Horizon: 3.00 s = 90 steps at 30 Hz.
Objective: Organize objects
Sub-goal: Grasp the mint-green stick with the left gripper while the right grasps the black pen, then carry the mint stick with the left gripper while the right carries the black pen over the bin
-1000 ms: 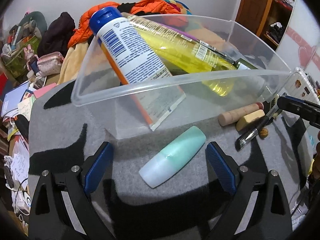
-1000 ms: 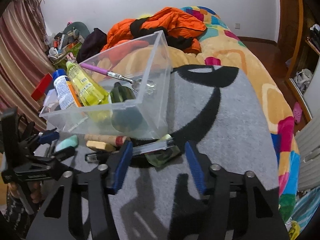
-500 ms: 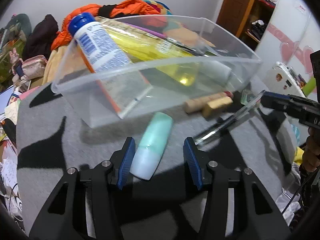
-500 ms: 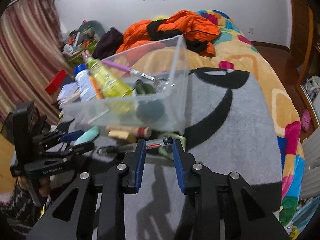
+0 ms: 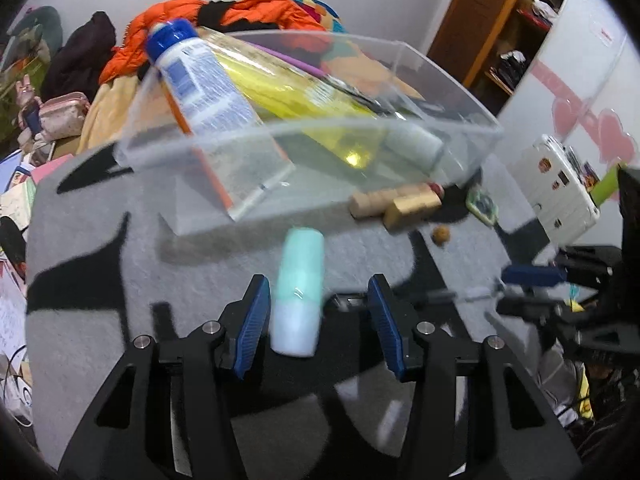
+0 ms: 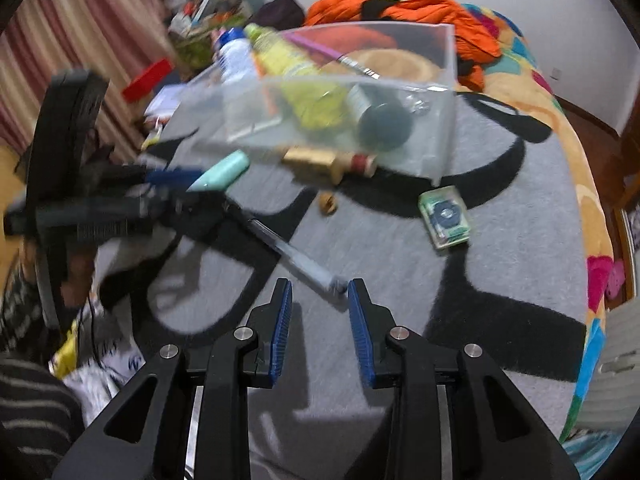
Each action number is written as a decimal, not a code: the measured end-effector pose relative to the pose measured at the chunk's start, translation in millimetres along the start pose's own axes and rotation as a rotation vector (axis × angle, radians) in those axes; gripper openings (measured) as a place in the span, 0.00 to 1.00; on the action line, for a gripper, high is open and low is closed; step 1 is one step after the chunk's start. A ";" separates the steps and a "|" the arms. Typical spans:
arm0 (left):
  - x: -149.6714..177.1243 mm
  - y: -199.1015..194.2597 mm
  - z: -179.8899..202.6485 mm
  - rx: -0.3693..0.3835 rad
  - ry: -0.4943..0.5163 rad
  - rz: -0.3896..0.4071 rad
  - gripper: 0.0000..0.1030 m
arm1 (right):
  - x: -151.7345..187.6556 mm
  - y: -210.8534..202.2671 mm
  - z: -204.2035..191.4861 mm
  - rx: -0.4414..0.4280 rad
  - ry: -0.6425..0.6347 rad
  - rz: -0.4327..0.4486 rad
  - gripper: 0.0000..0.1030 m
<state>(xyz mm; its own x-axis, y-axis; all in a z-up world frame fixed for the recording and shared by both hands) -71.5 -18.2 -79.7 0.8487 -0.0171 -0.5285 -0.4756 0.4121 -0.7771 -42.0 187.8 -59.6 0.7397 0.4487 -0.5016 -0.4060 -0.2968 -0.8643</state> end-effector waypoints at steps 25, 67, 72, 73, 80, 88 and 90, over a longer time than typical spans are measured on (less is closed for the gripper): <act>2.5 4.5 -16.6 -0.072 0.040 -0.044 0.34 | -32.0 35.0 -54.8 0.077 -0.204 0.023 0.20; -39.8 -70.3 31.8 0.028 0.117 0.226 0.24 | -81.2 -58.2 -21.3 0.045 0.049 0.340 0.10; -56.9 -77.4 26.7 0.013 0.119 0.269 0.24 | -95.7 -70.7 -10.6 0.070 0.073 0.396 0.10; -59.0 -78.4 25.9 0.012 0.120 0.275 0.24 | -98.9 -71.6 -8.5 0.074 0.077 0.404 0.10; -81.2 -76.5 14.8 -0.018 0.112 0.303 0.24 | -123.9 -72.6 6.3 0.113 0.087 0.442 0.10; -101.7 -61.1 2.9 -0.040 0.106 0.293 0.24 | -152.9 -51.1 14.1 0.142 0.061 0.420 0.10; -106.5 -54.2 0.5 -0.053 0.108 0.287 0.24 | -156.9 -44.4 13.9 0.147 0.052 0.411 0.10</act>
<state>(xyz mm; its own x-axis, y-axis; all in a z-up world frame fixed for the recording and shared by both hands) -136.0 -38.2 18.9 0.6498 -0.0049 -0.7601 -0.7062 0.3660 -0.6061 -147.5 142.3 57.0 0.5250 0.2737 -0.8059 -0.7418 -0.3170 -0.5910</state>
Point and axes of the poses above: each gripper's, at about its wrist camera, not at the fingertips, and y roughly the way its jaws point, z to its right, x to its underside, the point moved 2 cm from there along y, roughly the way its jaws point, and after that the axes turned 10 degrees about x, right-handed, at the moved point
